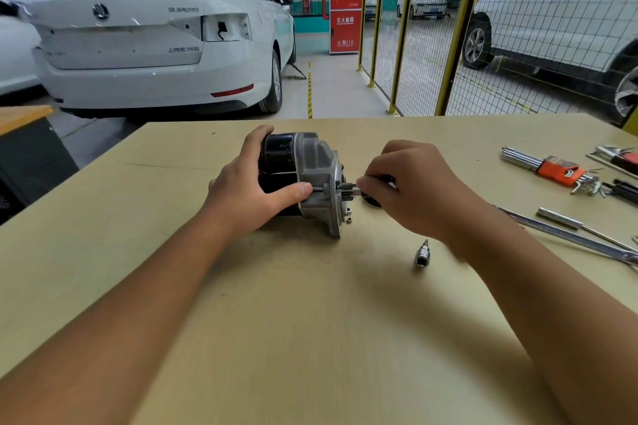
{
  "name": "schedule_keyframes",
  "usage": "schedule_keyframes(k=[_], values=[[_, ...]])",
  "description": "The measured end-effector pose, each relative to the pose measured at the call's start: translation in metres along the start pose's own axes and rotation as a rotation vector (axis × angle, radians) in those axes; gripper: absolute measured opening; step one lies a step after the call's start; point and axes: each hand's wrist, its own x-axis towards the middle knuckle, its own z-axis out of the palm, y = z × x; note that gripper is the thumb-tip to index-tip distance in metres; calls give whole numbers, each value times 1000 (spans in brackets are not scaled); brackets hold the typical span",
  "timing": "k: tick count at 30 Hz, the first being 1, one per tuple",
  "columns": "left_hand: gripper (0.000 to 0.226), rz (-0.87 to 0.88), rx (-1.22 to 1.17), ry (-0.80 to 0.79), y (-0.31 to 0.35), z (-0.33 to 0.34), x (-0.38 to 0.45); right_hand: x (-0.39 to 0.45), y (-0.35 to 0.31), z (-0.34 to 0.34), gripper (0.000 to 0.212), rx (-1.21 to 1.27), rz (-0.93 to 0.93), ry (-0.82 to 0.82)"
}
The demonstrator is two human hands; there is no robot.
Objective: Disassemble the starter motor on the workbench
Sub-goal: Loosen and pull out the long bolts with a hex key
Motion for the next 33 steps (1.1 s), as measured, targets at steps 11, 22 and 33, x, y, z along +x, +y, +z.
schedule_keyframes(k=[11,22,33], values=[[105,6,-2,5,-2,0,0,-2,-4,-4,11,-97,12,-24],[106,17,-14,6,-4,1,0,0,-1,-1,24,-15,-5,-23],[105,25,-10,6,-4,0,1,-1,-5,-4,14,-56,9,-23]])
